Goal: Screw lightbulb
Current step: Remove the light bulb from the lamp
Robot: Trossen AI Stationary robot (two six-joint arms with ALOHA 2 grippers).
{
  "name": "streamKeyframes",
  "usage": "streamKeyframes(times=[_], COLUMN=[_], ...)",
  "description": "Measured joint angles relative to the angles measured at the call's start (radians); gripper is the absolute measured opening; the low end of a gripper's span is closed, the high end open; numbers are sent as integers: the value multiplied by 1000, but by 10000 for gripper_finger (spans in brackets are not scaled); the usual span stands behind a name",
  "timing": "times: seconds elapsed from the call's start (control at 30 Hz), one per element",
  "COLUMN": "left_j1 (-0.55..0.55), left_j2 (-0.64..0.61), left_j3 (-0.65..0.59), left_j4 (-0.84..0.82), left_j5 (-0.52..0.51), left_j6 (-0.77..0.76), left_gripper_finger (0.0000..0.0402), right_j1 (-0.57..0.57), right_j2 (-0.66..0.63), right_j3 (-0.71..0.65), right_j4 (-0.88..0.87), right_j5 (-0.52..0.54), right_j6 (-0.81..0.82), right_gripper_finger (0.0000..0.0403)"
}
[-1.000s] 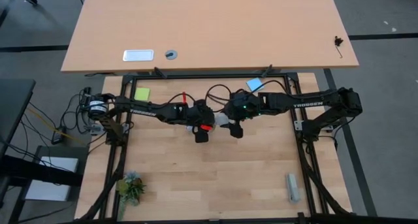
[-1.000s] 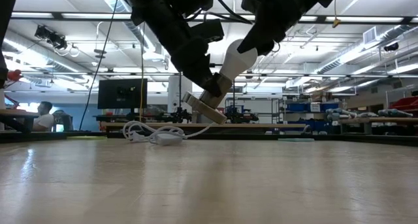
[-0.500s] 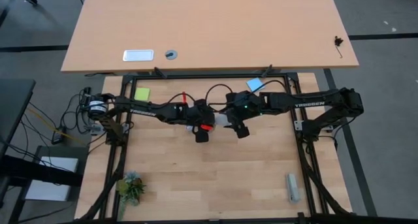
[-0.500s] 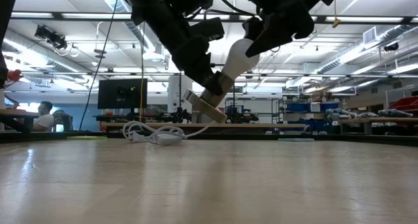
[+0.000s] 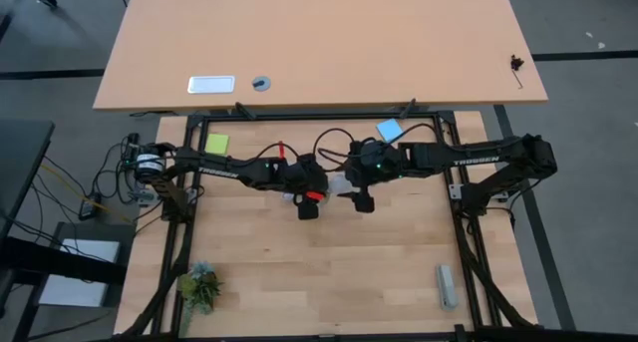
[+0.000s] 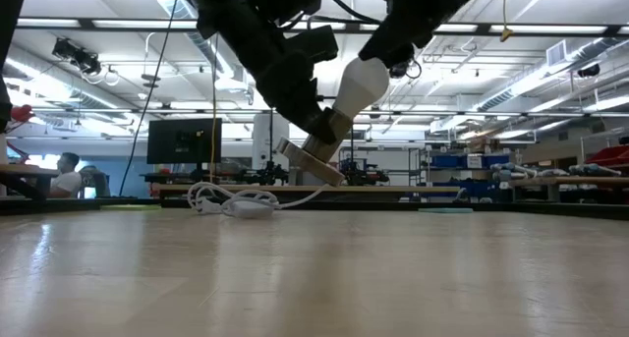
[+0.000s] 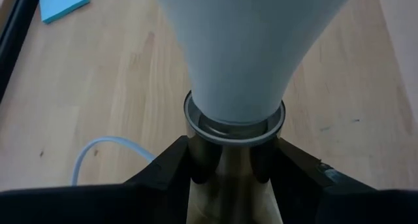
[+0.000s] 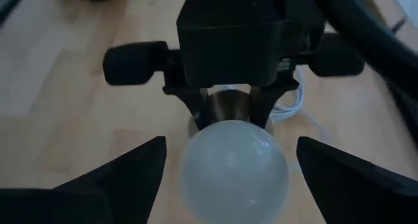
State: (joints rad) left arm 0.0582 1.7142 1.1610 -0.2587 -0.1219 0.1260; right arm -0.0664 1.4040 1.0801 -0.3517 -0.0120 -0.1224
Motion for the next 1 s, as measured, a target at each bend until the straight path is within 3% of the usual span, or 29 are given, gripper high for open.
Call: streamKeyframes(times=[0.23, 0.37, 0.77, 1.0], left_j1=[0, 0, 1, 1], left_j2=[0, 0, 0, -1], left_j3=[0, 0, 0, 4], left_j4=[1, 10, 19, 24], left_j5=[-6, -7, -10, -13], left_j6=[0, 1, 2, 3], left_gripper_finger=[162, 162, 162, 162], right_j1=[-2, -3, -35, -39], right_j2=[-2, 6, 97, 93], right_j3=[58, 65, 64, 96], right_j4=[-82, -94, -94, -129], right_j5=[-1, -1, -6, -13], right_j6=[391, 511, 436, 128], right_gripper_finger=[353, 353, 340, 275])
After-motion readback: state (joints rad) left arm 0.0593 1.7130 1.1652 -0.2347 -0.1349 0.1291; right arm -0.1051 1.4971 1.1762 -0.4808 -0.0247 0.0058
